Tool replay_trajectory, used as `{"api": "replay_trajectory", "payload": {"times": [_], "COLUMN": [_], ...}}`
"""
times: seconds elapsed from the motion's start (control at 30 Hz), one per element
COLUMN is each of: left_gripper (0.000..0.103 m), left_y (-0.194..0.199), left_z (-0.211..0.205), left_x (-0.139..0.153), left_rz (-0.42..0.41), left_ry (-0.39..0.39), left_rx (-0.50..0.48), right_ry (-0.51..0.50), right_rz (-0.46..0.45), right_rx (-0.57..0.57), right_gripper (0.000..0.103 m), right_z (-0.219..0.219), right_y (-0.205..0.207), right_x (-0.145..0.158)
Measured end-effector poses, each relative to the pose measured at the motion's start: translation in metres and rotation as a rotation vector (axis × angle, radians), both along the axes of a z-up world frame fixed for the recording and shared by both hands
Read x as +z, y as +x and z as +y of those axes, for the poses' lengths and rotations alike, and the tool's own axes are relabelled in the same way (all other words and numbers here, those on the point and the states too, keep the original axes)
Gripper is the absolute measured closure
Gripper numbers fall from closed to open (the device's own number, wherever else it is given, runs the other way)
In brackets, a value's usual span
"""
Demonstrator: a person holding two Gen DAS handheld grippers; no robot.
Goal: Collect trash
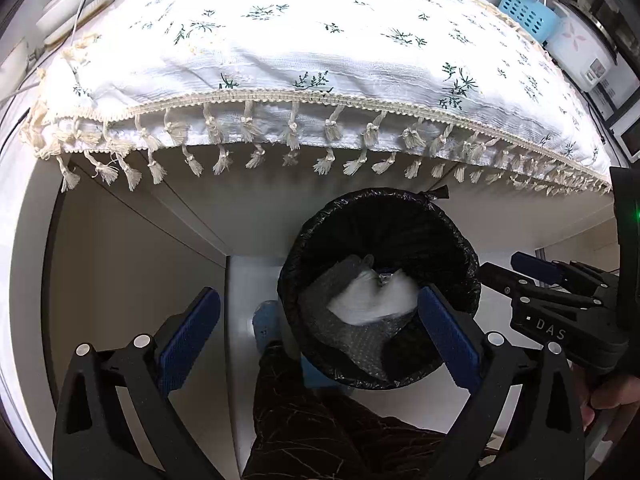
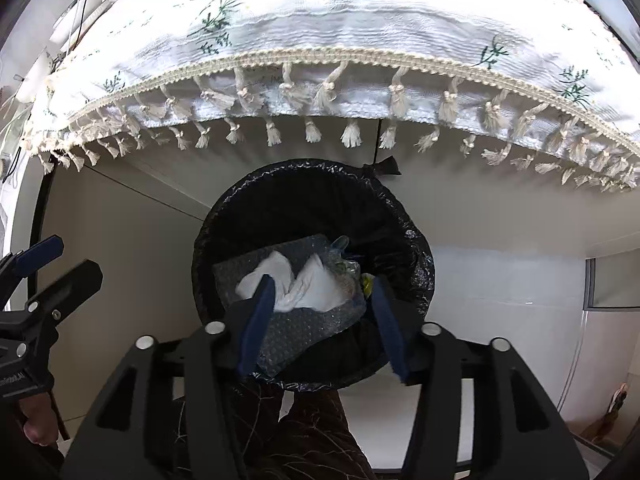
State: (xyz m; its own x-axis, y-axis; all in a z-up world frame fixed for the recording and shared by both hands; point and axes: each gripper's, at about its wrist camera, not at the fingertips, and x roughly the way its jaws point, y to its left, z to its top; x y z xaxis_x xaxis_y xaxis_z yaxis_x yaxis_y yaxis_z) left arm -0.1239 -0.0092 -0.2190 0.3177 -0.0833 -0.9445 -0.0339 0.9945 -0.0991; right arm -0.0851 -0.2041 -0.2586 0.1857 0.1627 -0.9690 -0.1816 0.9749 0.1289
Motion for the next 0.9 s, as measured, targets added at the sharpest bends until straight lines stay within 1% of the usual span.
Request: {"api": "replay_trajectory", "payload": {"times": [0.13,0.2,0.23,0.3,0.4,0.5,0.7,0.8,0.9], "left_gripper": [0.006,0.006,0.006,0.006,0.006,0.006,0.006,0.006,0.006], "left_y": [0.000,0.001,0.001,0.000,0.000,-0.001,-0.001,-0.004,-0.007], "left_z": [-0.002,-0.003,-0.003,-0.006,-0.008,-0.011,-0.014,-0.017,-0.020], "left_x": [0.002,0.006,0.009,0.017,0.032,0.056,0.113,0.143,0.171], "left_rz": [0.001,-0.003,-0.002,-0.009,-0.023,-0.042,-0.073,-0.107,-0.128], "left_ry": [0.001,-0.004,-0.011,-0.007,-0.009,-0.012,-0.014,-0.012,-0.004], "left_rx": [-0.002,-0.002,-0.006,-0.014,-0.013,-0.006,0.002,-0.002,-0.007], "right_ry": [0.000,-0.004,-0.004,0.002,-0.002,-0.003,0.003,-0.013,-0.003], "right_rz": [-0.011,-0.021,-0.030,-0.051,-0.075,-0.114,-0.192,-0.222,-0.239], "right_rx": [-0.023,-0.036,-0.044,-0.057,-0.067,-0.070,-0.089,-0.096,-0.109], "right_gripper": [0.042,0.031,0.028,0.017,0.012,0.010,0.009,0.009,0.009], "right_z": [-0.005,-0.008,-0.009,-0.012,-0.015,-0.020,-0.028,-0.031,-0.032], "right_y": [0.001,0.002,0.002,0.002,0.003,0.001,-0.008,-0.014,-0.020], "right_x": [0.007,0.016,0.022,0.035,0.056,0.081,0.146,0.179,0.205]}}
